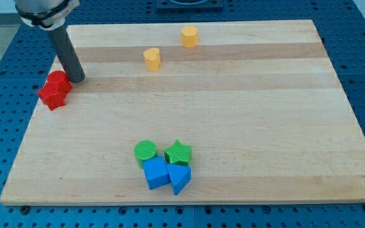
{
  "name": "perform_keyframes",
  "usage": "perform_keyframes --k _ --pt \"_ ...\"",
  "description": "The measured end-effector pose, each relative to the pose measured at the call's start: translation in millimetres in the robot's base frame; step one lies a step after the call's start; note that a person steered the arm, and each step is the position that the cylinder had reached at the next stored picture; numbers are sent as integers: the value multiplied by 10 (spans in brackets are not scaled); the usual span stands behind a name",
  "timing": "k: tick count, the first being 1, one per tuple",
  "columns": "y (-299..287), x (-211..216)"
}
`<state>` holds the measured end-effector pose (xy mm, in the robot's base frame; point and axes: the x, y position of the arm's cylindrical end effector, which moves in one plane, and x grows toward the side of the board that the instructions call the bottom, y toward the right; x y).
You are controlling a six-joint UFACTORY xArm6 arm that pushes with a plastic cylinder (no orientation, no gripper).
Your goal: Push yellow heart closer to green circle
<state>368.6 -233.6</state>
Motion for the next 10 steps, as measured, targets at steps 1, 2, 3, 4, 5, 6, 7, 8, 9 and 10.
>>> perform_keyframes --k 1,2,3,4,5,6,7,8,9,10 --pt "17 0" --pt "17 -17" --pt "56 -167" --pt "278 -647" --pt "813 -1043" --pt "1583 -1114" --pt "1670 -725" --pt "1538 -299" --pt "1511 -326" --pt "1594 -516"
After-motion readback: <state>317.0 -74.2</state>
